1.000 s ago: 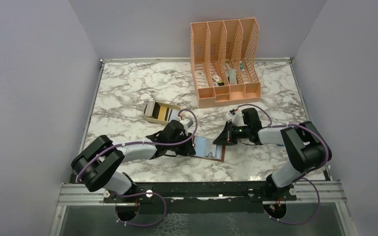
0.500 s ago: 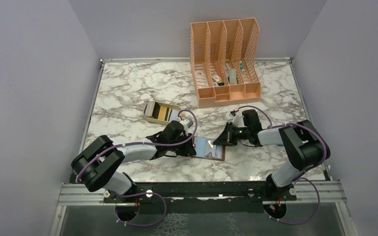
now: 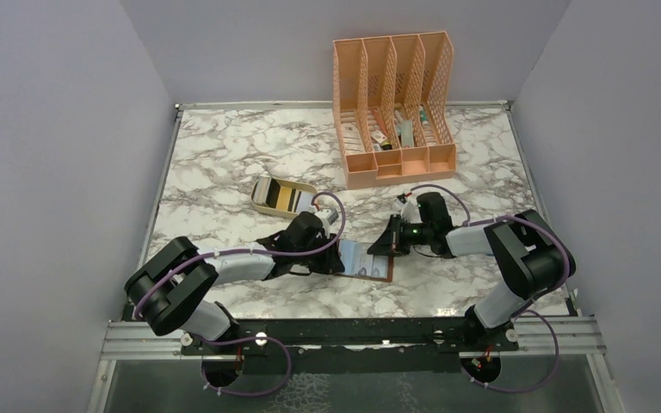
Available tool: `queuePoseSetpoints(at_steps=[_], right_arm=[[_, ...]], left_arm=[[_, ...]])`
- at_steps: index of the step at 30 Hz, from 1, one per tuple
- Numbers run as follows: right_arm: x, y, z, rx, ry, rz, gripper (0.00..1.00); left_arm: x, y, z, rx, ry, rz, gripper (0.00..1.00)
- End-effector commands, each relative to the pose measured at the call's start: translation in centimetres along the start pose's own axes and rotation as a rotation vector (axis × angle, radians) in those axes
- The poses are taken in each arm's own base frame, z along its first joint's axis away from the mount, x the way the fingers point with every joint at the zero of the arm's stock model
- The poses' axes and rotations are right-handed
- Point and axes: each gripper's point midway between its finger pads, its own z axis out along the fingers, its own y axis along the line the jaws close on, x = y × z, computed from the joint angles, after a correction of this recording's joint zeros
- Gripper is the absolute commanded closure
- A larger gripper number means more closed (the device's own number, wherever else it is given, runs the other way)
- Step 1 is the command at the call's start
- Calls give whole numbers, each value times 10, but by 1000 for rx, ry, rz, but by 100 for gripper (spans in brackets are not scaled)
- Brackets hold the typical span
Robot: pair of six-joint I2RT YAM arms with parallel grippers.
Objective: Put the credit cards into the card holder
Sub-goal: Insert the credit card into the card holder.
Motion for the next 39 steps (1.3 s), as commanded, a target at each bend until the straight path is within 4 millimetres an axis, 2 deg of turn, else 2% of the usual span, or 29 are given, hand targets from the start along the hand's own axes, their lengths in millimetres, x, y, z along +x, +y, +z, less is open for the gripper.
queuePoseSetpoints(at_steps=[1,13,25,29,32,35,39], right_arm=[[-11,-5,7,41,-49,-23,99],[-12,-5,6,42,-56,-32,99],[-17,4,5,8,-91,-31,99],[-12,1,8,15,-70,-26,99],[-9,-4,9,52,-37,-28,90],[-18,-11,2,157,-52,-62,77],[-28,-8,-12,242,-72,-100,62]], left_arm=[[2,-12,0,53,-2,0,76],[10,0,-2,-2,5,6,76],[10,2,-3,-13,1,3,78],[9,-1,-2,-9,-1,2,78],[6,-4,-3,-2,-6,1,76],[1,-4,-7,-20,-21,-5,68],[-6,-2,-14,-67,-41,-25,60]])
